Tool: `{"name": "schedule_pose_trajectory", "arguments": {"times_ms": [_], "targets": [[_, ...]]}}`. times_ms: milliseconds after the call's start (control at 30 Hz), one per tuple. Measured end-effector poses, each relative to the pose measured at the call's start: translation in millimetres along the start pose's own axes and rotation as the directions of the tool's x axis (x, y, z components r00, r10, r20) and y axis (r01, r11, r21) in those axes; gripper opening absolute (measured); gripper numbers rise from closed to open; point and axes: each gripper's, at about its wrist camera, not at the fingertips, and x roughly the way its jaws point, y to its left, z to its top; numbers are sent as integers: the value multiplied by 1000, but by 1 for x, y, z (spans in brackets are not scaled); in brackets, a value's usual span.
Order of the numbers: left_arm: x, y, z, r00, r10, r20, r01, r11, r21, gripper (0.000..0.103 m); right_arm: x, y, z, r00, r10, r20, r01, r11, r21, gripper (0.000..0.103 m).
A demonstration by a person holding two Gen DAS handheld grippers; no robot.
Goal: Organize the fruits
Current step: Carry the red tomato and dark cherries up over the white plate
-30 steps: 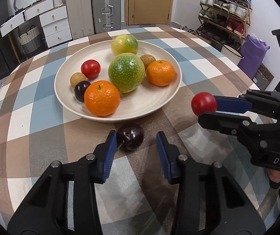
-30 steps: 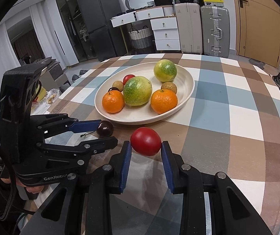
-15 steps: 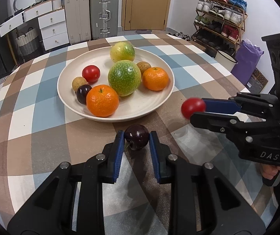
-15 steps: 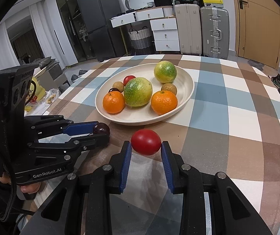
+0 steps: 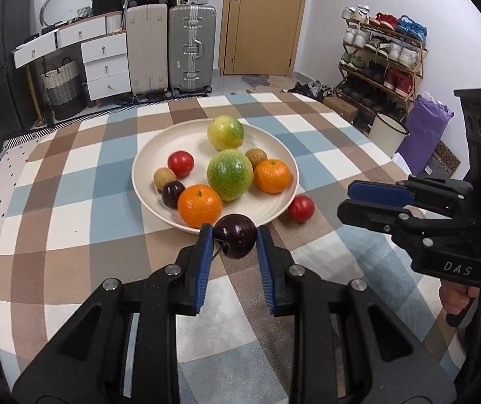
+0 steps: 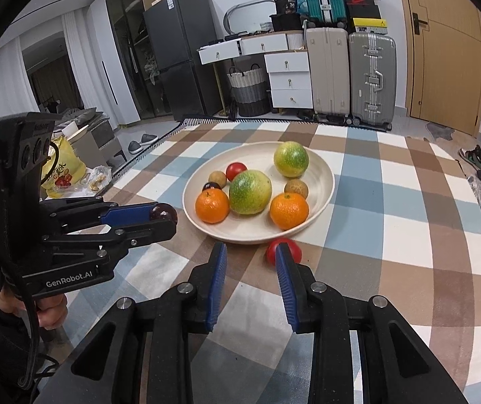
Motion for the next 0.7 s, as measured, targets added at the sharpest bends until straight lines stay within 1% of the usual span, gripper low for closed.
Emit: {"name": "schedule_pose_trajectory", "arguments": {"times_ms": [133,233,367,433,467,533,600,700], "targets": [[-9,5,4,1000,7,17,-6,1000,-15,23,1,-1,1,1000,-11,-8,11,1000,-6,30],[-11,8,3,1000,10,14,-9,1000,-21,23,13,-7,-6,999,-12,-48,13,1000,10,30],[-9,10,0,1000,17,2,-17,999,-27,23,33,-18,-11,996,-36,-84,40,998,47,31],[-6,12,-1,1000,21,-3,-21,999,-31,23,44,-22,-11,993,-48,-103,53,998,44,33],[-5,13,-1,1000,23,-4,-23,999,-33,23,50,-23,-11,992,-59,-115,64,997,41,36],[-3,16,-1,1000,23,-7,-23,999,-40,23,59,-26,-9,990,-64,-126,70,997,42,37],[-1,18,0,1000,27,-9,-27,999,-43,23,66,-27,-7,989,-64,-131,70,997,37,45],[2,21,2,999,31,-12,-31,998,-49,23,74,-25,-4,989,-54,-135,59,998,32,45]]}}
